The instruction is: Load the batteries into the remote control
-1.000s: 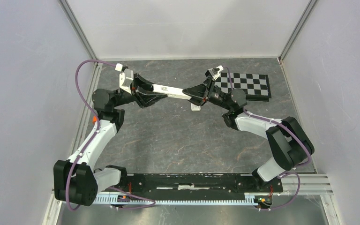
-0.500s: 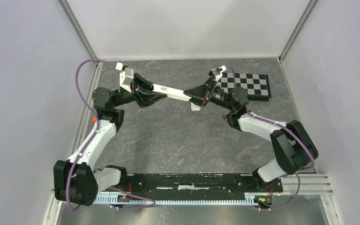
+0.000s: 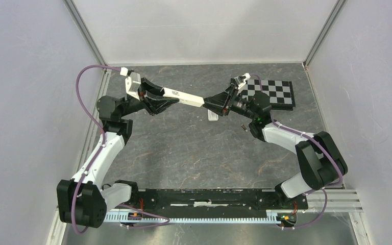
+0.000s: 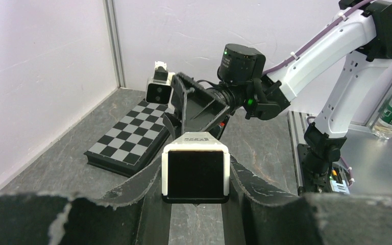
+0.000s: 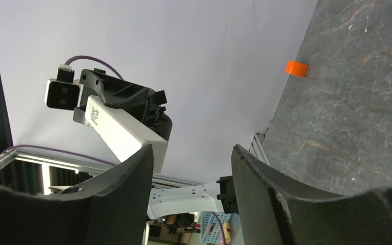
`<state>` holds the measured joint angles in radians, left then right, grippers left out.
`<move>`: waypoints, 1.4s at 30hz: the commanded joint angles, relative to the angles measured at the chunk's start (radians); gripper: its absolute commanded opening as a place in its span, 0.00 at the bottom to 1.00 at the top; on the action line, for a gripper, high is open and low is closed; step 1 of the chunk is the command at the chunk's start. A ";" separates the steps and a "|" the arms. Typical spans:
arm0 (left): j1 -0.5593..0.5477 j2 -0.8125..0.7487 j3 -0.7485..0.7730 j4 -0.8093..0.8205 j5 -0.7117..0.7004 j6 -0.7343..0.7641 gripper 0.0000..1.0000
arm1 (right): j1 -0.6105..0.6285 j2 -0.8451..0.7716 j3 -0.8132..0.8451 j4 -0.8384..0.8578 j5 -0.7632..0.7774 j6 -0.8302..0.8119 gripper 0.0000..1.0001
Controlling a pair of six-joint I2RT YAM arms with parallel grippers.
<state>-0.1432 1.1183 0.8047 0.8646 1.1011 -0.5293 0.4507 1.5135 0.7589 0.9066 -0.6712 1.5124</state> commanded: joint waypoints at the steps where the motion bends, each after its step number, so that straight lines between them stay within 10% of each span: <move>1: 0.002 -0.032 0.044 -0.100 0.003 0.114 0.02 | -0.001 -0.049 -0.006 0.062 0.033 -0.007 0.65; 19: 0.002 -0.039 0.046 -0.175 0.016 0.177 0.02 | 0.025 0.011 0.066 0.094 -0.039 0.025 0.68; 42: 0.002 -0.054 0.078 -0.491 0.039 0.396 0.02 | 0.045 0.053 0.071 0.164 -0.074 0.104 0.25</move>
<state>-0.1413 1.0641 0.8516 0.4038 1.1038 -0.1799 0.4900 1.5589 0.8047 1.0061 -0.7300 1.6161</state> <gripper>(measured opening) 0.415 0.254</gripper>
